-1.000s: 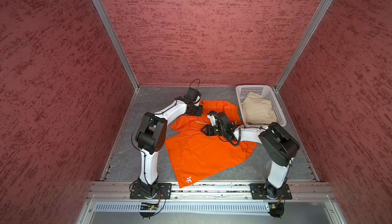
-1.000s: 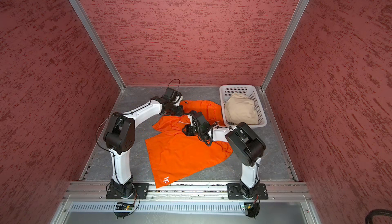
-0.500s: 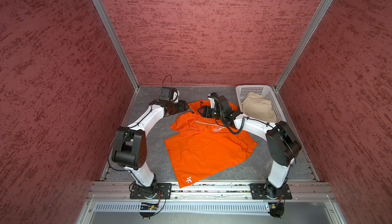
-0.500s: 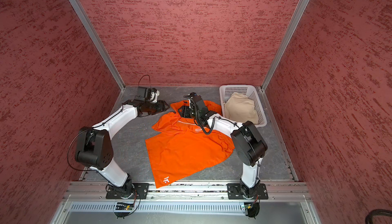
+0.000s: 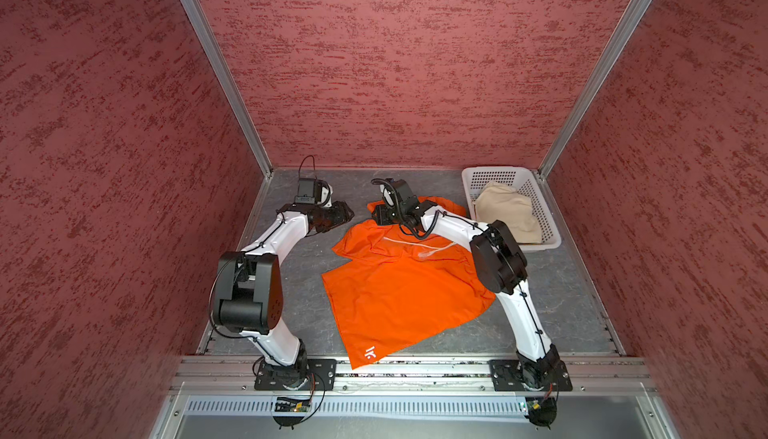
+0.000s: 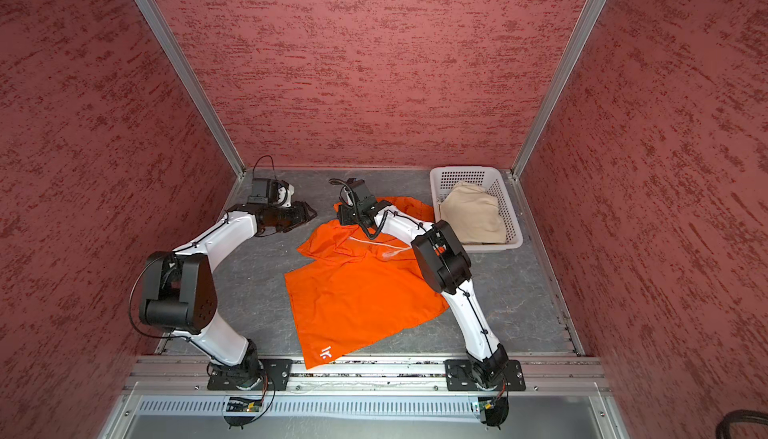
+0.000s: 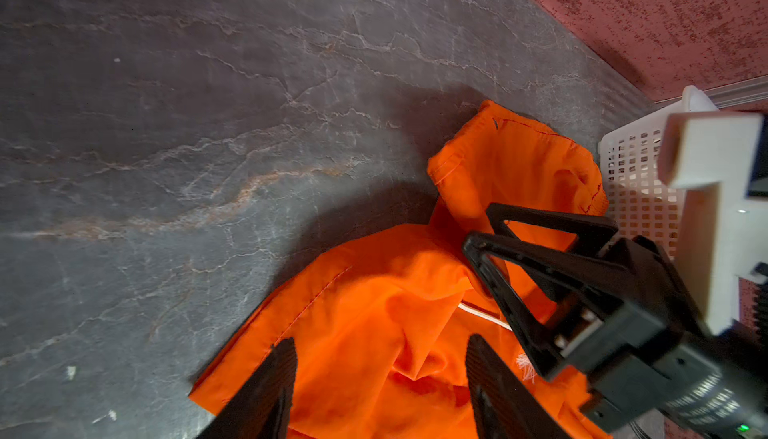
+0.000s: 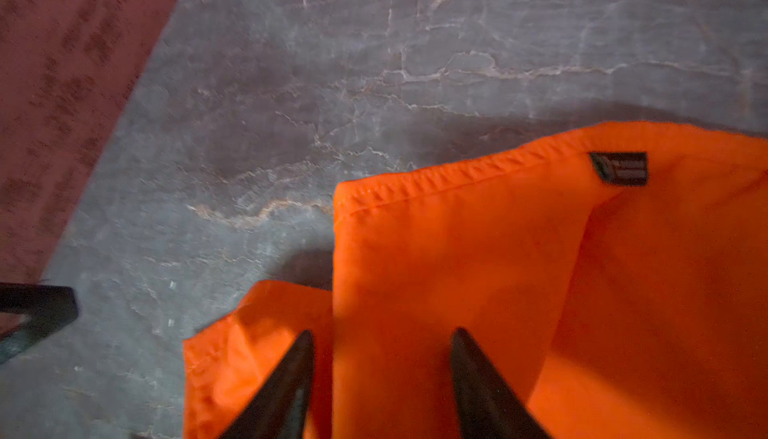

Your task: Fold and stack the shorts

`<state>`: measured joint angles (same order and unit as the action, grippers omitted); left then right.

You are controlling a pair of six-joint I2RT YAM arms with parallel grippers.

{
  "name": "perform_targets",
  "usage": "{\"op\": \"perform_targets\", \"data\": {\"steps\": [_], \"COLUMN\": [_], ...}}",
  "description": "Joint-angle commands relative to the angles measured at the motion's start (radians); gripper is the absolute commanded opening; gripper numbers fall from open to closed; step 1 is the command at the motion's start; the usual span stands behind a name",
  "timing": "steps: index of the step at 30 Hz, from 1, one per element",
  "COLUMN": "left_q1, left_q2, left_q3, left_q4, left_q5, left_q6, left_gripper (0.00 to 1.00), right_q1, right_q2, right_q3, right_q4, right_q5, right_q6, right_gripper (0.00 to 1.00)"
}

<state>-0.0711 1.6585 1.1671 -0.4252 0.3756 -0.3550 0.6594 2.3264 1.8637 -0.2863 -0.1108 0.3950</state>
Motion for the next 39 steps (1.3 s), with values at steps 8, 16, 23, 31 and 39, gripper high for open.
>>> {"op": "perform_targets", "data": {"steps": [8, 16, 23, 31, 39], "left_q1": [-0.001, -0.005, -0.02, -0.074, -0.129], "left_q2": [0.023, 0.058, 0.138, 0.229, 0.27], "left_q3": [-0.037, -0.068, -0.105, -0.07, 0.027], "left_q4": [0.174, 0.339, 0.494, 0.464, 0.282], "left_q5": [0.117, 0.251, 0.389, 0.382, 0.306], "left_q6": [0.01, -0.041, -0.106, -0.047, 0.063], "left_gripper": [0.65, 0.66, 0.67, 0.68, 0.68], "right_q1": [-0.078, -0.152, -0.183, -0.207, -0.213], "right_q2": [-0.217, -0.292, -0.294, -0.304, -0.338], "right_q3": [-0.339, -0.562, -0.762, -0.998, -1.167], "right_q4": [0.54, 0.916, 1.186, 1.302, 1.309], "right_q5": [-0.294, -0.53, -0.591, -0.471, -0.303], "right_q6": [0.06, 0.255, 0.425, 0.56, 0.642], "right_gripper": [0.0, 0.0, 0.0, 0.0, 0.0]}}
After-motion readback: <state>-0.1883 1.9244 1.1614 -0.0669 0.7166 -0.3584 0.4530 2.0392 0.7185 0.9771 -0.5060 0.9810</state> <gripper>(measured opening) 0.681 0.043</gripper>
